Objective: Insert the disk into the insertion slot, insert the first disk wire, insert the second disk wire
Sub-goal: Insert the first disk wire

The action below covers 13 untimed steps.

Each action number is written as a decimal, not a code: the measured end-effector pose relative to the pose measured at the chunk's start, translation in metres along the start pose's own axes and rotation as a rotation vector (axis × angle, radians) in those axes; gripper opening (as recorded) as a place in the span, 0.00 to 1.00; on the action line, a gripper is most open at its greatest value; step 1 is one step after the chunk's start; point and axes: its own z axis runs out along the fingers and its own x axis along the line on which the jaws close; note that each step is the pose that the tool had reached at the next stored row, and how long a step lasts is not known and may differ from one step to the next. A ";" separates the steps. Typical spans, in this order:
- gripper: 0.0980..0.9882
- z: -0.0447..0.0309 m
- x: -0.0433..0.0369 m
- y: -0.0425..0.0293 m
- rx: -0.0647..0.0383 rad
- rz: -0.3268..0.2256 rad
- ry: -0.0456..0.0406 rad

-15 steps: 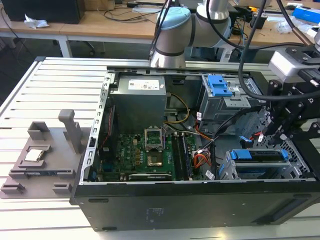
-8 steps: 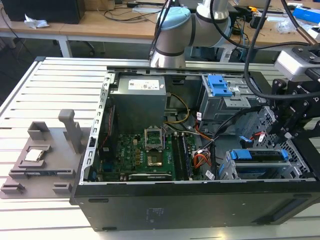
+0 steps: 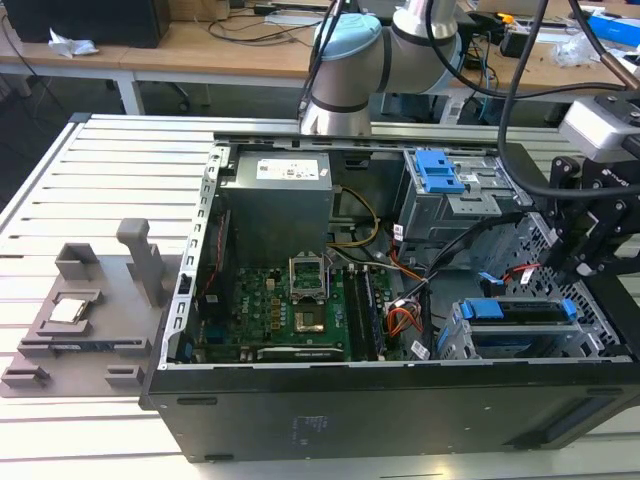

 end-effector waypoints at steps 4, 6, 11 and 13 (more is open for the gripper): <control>0.23 0.0002 0.0002 -0.0010 0.000 -0.025 0.0012; 0.23 0.0002 0.0003 -0.0014 0.000 -0.046 0.0021; 0.23 -0.0009 -0.0011 -0.0006 0.000 -0.060 0.0034; 0.23 -0.0021 -0.0011 -0.0003 0.000 -0.060 0.0033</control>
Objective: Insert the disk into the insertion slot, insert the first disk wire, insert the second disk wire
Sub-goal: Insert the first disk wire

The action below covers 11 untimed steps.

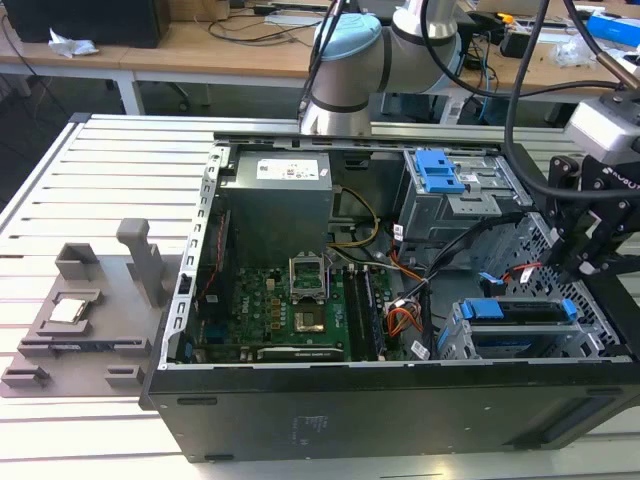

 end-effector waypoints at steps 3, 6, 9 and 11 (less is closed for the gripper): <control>0.23 -0.0017 -0.0001 0.0003 0.000 0.000 0.0000; 0.23 -0.0050 -0.0003 0.0014 0.000 0.000 0.0001; 0.23 -0.0077 -0.0015 0.0017 0.000 0.000 0.0000; 0.23 -0.0078 -0.0055 0.0008 0.000 0.000 0.0001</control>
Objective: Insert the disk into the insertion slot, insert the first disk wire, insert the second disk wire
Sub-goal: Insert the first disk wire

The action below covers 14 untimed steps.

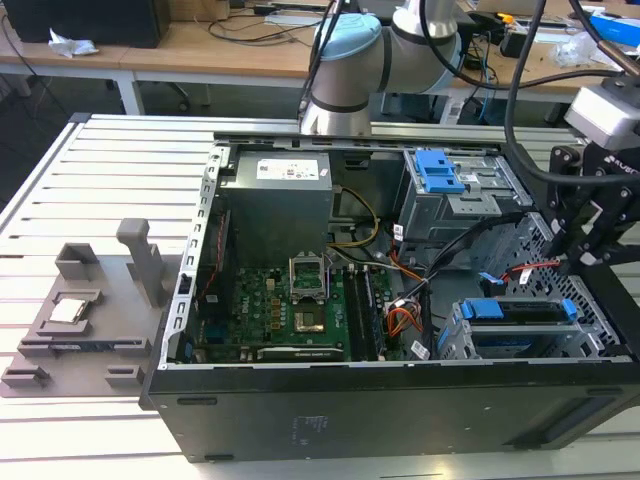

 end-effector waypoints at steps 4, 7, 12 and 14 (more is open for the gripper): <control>0.23 0.0001 -0.0103 -0.0030 0.000 0.000 0.0017; 0.23 0.0004 -0.0098 -0.0053 -0.007 0.001 0.0278; 0.23 0.0025 -0.0089 -0.0129 -0.013 0.002 0.0504; 0.23 0.0039 -0.0085 -0.0163 -0.014 0.002 0.0553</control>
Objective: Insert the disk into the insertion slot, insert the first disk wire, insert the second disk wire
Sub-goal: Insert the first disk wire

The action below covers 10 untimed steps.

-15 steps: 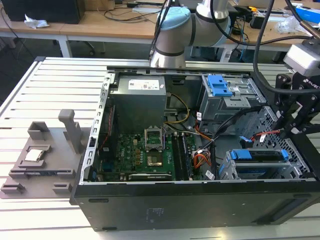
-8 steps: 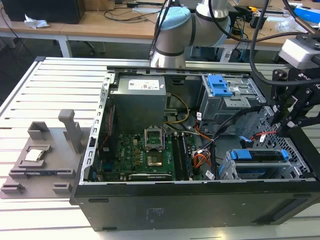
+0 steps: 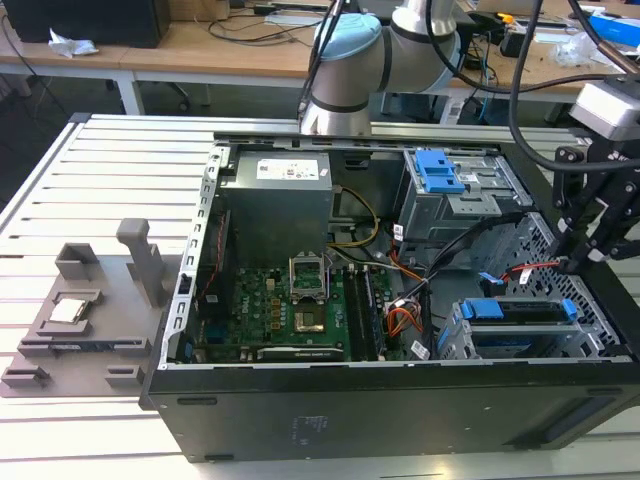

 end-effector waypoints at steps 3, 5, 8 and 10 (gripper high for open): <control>0.23 0.0036 0.0004 -0.0030 -0.003 0.000 0.0104; 0.23 0.0056 0.0003 -0.0032 -0.004 0.001 0.0145; 0.23 0.0060 0.0003 -0.0033 -0.004 0.001 0.0151; 0.23 0.0061 0.0003 -0.0033 -0.004 0.001 0.0151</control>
